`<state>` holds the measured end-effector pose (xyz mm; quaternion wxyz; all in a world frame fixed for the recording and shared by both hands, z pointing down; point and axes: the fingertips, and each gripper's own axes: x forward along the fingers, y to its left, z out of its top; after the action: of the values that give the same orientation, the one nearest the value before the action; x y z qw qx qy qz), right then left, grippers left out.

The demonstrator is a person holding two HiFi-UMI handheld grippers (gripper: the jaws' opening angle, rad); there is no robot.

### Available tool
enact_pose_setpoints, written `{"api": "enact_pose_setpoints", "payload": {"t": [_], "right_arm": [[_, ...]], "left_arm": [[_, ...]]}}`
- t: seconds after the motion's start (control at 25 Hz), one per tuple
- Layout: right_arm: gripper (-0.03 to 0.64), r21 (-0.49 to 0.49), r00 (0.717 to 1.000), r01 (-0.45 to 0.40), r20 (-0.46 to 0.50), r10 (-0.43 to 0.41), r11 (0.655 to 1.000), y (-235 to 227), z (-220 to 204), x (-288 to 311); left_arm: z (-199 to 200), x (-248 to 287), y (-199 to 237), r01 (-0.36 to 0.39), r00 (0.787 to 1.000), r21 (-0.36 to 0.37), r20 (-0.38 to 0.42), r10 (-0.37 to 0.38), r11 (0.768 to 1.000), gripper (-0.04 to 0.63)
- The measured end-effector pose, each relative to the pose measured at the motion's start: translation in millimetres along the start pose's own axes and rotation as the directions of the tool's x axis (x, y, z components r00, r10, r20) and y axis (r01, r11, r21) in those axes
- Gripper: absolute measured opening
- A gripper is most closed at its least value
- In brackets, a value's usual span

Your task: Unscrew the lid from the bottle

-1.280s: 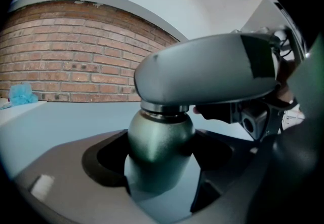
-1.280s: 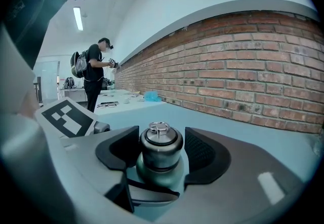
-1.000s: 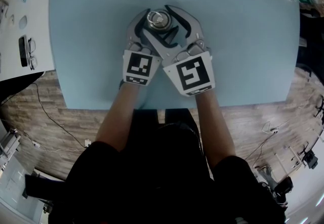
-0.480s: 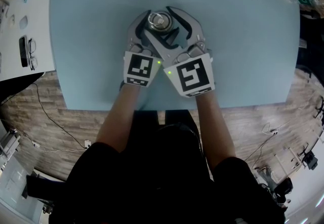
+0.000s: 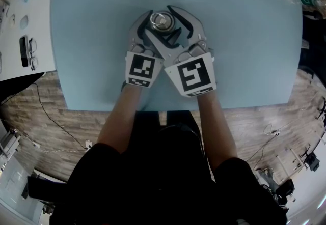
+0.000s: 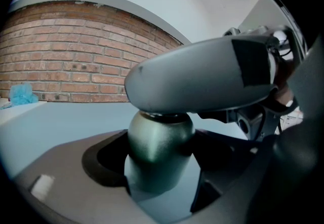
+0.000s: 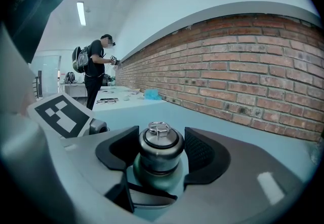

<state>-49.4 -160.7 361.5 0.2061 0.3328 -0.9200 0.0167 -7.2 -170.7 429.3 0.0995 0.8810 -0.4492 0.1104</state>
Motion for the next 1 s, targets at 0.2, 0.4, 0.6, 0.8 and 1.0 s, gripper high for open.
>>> {"api": "enact_pose_setpoints", "payload": {"t": [0.2,0.4,0.6,0.8,1.0], "right_arm": [[0.275,-0.002,1.0,-0.003,-0.001,0.003,1.0,0.3,0.3,0.4],[0.275,-0.005,1.0,0.001,-0.002,-0.001,1.0,0.2,0.4,1.1],[0.275,-0.002,1.0,0.008,-0.002,-0.008,1.0,-1.1,0.2,0.4],[0.265,-0.005,1.0,0.014,-0.004,-0.014,1.0,-1.9,-0.8,0.8],[0.267,-0.006,1.0,0.014,-0.004,-0.014,1.0,-1.9,-0.7,0.9]], "left_arm": [[0.6,0.7,-1.8,0.002,1.0,-0.001,0.002,-0.002,1.0,0.376],[0.5,0.2,-0.8,0.002,1.0,-0.002,0.004,-0.002,1.0,0.376],[0.9,0.7,-1.2,0.001,1.0,-0.001,0.004,-0.001,1.0,0.376],[0.4,0.7,-1.1,0.003,1.0,-0.003,0.006,-0.003,1.0,0.376],[0.6,0.7,-0.8,0.003,1.0,-0.003,0.007,-0.003,1.0,0.376]]}}
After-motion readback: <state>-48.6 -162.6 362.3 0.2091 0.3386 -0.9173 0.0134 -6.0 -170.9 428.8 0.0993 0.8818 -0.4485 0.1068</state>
